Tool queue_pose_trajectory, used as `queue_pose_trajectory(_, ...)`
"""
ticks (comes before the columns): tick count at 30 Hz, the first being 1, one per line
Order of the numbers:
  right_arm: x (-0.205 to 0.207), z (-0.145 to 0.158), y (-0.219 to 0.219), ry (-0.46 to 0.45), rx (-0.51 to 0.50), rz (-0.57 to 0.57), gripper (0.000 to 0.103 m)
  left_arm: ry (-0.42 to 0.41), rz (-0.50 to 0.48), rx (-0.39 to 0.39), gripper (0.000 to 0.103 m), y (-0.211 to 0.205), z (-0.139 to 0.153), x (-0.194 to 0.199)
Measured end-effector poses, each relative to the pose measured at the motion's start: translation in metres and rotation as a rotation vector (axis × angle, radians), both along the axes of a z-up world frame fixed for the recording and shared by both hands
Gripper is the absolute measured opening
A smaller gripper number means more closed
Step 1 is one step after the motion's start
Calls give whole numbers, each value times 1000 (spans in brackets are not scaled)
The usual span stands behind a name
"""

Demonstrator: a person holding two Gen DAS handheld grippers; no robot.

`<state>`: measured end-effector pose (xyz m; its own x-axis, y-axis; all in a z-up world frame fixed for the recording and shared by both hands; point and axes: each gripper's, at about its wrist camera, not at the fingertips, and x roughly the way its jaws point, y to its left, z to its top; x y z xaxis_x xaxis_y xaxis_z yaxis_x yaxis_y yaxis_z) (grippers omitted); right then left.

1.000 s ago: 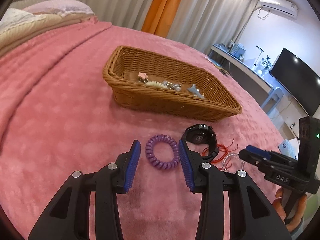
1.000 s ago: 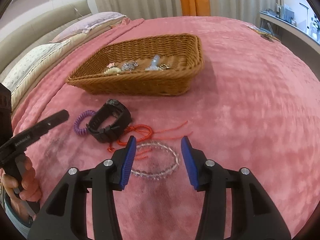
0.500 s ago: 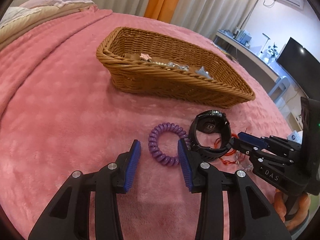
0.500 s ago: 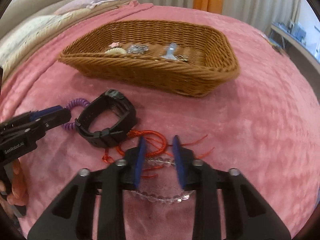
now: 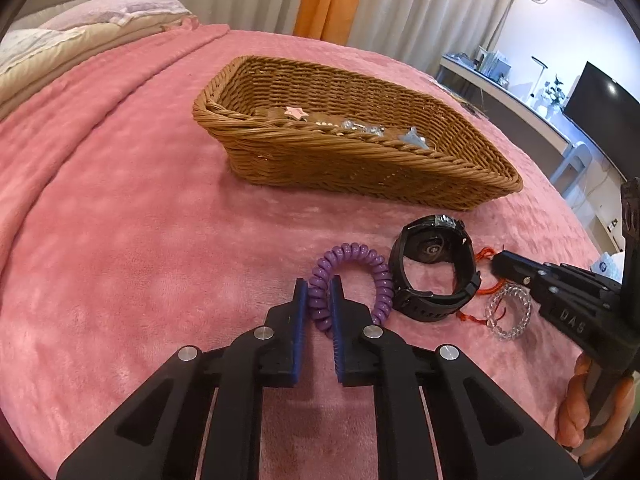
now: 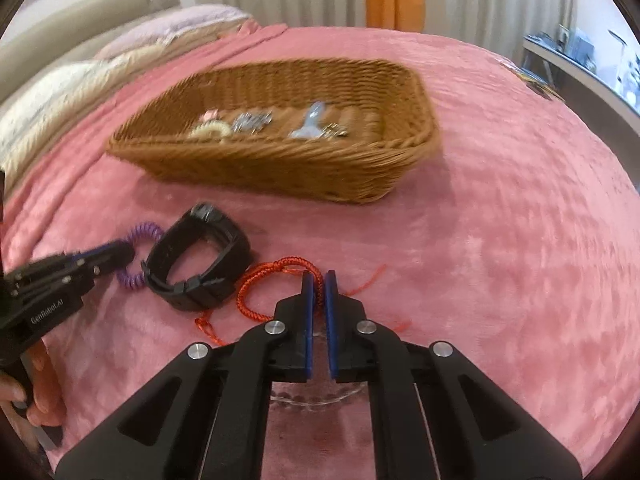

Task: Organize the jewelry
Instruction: 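Lift the red cord bracelet and purple hair tie off the bedspread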

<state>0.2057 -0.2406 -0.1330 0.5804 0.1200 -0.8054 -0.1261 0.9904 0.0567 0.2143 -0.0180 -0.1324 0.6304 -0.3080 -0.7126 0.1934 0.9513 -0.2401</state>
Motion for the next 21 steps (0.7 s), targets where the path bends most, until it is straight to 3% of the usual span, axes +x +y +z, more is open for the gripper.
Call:
queue_pose_trajectory(6, -6, 10, -29, -33, 99, -76, 4, -16, 17, -10, 9, 3, 2, -3)
queue_pose_trajectory(12, -24, 16, -49, -40, 137, -119, 4, -37, 85, -21, 9, 16, 8, -17)
queue_pose_trajectory(18, -60, 20, -75, -8, 234, -125, 4, -12, 138, -88, 9, 32, 7, -54)
queue_pose_trajectory(21, -84, 22, -77, 0, 212, -123, 4, -19, 146, -81, 9, 30, 10, -79)
